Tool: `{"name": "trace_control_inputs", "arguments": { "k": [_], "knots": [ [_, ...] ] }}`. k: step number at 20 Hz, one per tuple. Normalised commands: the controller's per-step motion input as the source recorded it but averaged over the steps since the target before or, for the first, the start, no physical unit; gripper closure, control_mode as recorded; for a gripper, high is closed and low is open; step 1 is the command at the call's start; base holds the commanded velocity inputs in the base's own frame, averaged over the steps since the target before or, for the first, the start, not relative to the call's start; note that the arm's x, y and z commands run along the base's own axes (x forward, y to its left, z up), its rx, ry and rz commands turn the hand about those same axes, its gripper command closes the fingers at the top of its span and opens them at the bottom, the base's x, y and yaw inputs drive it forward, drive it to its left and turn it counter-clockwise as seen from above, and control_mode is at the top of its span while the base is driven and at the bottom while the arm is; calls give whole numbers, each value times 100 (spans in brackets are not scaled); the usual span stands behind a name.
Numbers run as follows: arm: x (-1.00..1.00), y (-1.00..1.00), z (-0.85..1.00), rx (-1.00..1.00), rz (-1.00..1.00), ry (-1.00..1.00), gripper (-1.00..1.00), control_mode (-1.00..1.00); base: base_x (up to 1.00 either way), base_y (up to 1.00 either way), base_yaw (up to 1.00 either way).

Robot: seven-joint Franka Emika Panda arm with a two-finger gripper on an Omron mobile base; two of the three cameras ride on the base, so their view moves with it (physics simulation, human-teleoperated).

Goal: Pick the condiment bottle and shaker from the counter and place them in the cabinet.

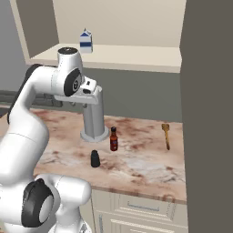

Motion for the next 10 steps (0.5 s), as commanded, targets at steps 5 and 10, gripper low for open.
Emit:
{"name": "trace_control_inputs", "arguments": {
  "k": [5,10],
  "knots": [
    [-28,0,0,0,0,-2,-100,-100,0,0,0],
    [-54,0,-3,0,2,-10,-100,-100,0,0,0]
  ]
}}
